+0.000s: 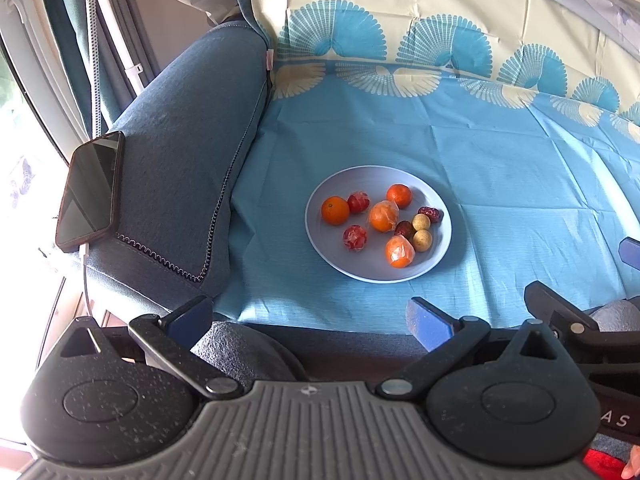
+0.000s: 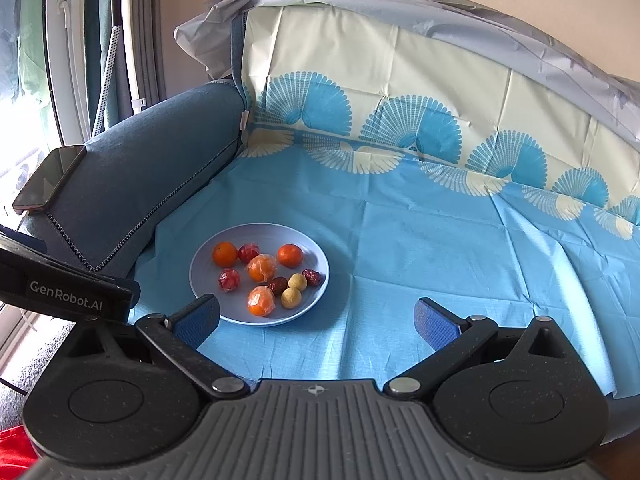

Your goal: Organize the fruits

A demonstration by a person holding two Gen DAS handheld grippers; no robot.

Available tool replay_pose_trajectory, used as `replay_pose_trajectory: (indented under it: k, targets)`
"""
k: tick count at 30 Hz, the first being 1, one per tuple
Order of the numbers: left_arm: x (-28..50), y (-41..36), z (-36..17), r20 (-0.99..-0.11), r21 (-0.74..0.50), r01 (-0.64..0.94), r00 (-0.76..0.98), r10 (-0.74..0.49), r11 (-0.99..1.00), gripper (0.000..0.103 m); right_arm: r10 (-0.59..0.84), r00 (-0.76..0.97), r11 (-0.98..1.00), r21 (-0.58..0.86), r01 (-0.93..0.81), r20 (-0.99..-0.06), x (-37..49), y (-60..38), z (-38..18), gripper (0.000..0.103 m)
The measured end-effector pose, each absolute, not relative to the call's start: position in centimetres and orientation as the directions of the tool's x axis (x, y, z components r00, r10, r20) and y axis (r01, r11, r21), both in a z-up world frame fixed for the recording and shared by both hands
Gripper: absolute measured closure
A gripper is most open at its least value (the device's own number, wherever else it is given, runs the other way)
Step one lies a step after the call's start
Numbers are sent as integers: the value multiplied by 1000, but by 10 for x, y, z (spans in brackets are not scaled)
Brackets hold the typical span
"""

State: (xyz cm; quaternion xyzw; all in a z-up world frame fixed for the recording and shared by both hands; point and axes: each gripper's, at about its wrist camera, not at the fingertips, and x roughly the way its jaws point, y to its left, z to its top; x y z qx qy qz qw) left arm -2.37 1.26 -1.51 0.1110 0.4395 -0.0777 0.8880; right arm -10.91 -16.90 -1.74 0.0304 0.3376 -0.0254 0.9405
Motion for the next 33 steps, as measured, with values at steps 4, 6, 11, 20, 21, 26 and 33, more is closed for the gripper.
replay_pose_trajectory:
  k: [4,6,11,20,21,26,33]
  targets:
    - [-24,13,-16,-797,130,238,603,-42,963,0,-27,772,997,38,66,-635,-108,-168,-19,1]
    - [-24,13,-16,-798,132,239,602,-40,962,0,-27,770,997,38,66,-637,-109,-168,-19,1]
    - [-24,13,-16,-798,131,237,601,-39,963,0,-26,771,997,38,65,-636,-109,-167,-19,1]
    - [-23,13,-18,-802,132,238,596,-37,962,0,-23,769,997,39,62,-639,-109,-167,-19,1]
    - [-23,13,-18,-802,133,238,596,-37,962,0,-22,769,997,40,61,-639,-109,-167,-19,1]
    - [-23,12,-19,-803,135,237,595,-34,962,0,-19,766,997,41,60,-642,-108,-167,-19,1]
    - [-22,11,-23,-798,147,233,603,-24,961,0,-8,764,997,50,53,-645,-107,-169,-22,1]
